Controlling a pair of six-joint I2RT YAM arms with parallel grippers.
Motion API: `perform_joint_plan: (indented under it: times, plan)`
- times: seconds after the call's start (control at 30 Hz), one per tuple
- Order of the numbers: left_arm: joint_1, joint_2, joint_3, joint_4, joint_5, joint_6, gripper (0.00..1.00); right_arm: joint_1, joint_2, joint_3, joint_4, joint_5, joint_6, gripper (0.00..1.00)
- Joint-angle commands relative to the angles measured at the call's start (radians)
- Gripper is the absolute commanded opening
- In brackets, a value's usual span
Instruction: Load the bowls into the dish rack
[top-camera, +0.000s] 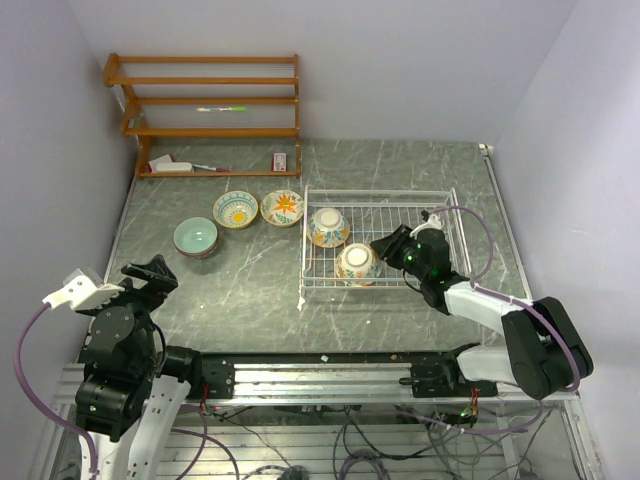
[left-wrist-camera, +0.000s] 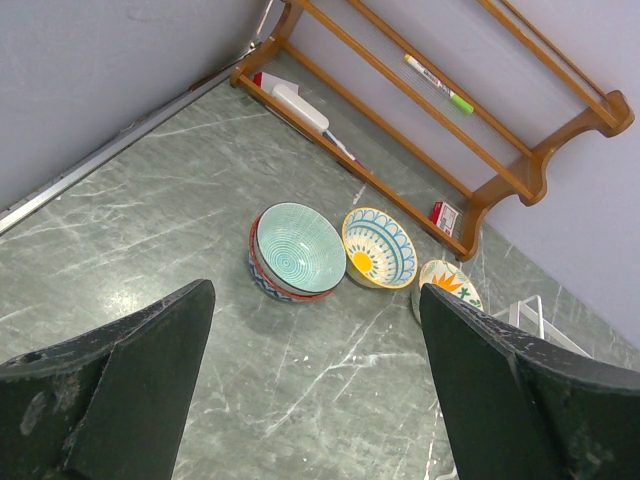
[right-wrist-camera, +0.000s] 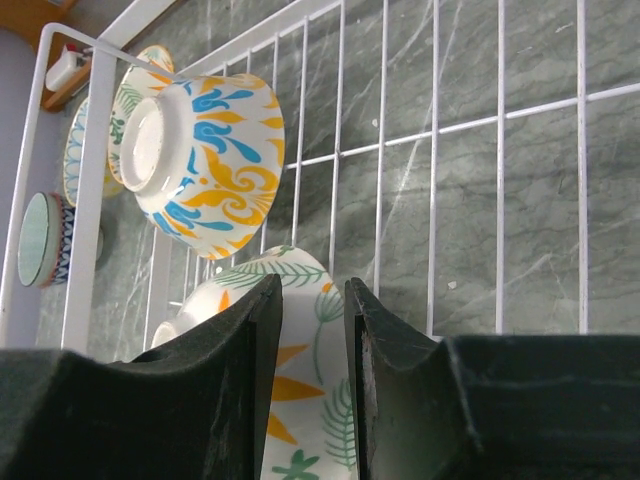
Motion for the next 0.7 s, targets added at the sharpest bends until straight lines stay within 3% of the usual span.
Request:
perform_joint_plan:
  times: [0.0, 0.33, 0.67]
  plan:
    - [-0.002, -0.006, 0.023, 0.021, -0.001, 0.008, 0.95, 0.012, 0.015, 0.022, -0.088, -0.021, -0.034, 0.32]
    - [-0.002, -0.007, 0.023, 0.020, -0.001, 0.006, 0.95, 0.013, 0.009, 0.062, -0.175, 0.005, -0.066, 0.32]
    - [-0.002, -0.009, 0.023, 0.020, -0.003, 0.005, 0.95, 0.062, -0.027, 0.206, -0.450, 0.118, -0.196, 0.34]
